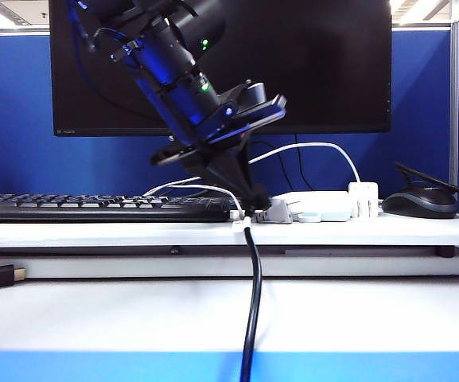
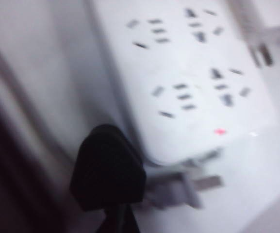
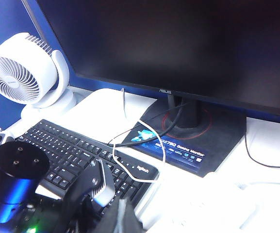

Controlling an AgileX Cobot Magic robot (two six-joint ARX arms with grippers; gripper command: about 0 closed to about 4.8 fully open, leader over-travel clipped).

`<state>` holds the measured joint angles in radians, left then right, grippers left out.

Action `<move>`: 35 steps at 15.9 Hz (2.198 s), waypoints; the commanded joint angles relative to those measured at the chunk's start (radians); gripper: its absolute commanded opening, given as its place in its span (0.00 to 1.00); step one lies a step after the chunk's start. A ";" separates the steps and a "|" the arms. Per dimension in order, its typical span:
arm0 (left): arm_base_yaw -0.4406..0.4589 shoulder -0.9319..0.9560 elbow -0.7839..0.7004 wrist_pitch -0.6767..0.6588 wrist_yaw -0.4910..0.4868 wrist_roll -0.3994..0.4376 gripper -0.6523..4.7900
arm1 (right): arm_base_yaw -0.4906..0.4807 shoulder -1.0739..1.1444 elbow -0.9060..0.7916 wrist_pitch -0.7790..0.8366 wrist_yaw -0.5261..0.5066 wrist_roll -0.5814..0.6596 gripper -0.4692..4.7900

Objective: Unplug the white charger from the socket, then place it next to the socket.

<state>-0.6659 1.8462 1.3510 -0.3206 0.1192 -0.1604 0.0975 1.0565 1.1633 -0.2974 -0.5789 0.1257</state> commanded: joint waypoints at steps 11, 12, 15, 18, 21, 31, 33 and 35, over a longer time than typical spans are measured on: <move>0.002 -0.054 -0.001 0.035 -0.099 -0.012 0.11 | 0.000 -0.006 0.004 0.009 -0.003 -0.003 0.07; 0.002 -0.065 -0.001 0.035 -0.104 -0.012 0.11 | 0.000 -0.006 0.005 0.009 -0.003 -0.003 0.07; 0.002 -0.078 -0.001 0.029 -0.104 -0.012 0.11 | 0.000 -0.007 0.005 0.009 -0.004 -0.003 0.07; 0.002 -0.109 0.000 -0.016 -0.085 -0.013 0.11 | 0.000 -0.009 0.005 0.008 -0.004 -0.003 0.07; 0.002 -0.147 0.000 -0.154 0.018 -0.012 0.11 | 0.000 -0.009 0.005 0.008 -0.004 -0.003 0.07; -0.029 -0.056 -0.001 -0.235 0.113 -0.012 0.11 | 0.000 -0.011 0.005 0.010 -0.004 -0.003 0.07; -0.028 -0.016 -0.001 -0.192 0.078 -0.011 0.11 | 0.000 -0.011 0.005 0.010 -0.004 -0.003 0.07; -0.027 0.006 -0.001 -0.141 0.045 -0.012 0.11 | 0.000 -0.011 0.005 0.009 -0.005 -0.003 0.07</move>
<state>-0.6968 1.8431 1.3487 -0.4976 0.2043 -0.1734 0.0978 1.0500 1.1633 -0.2974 -0.5789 0.1253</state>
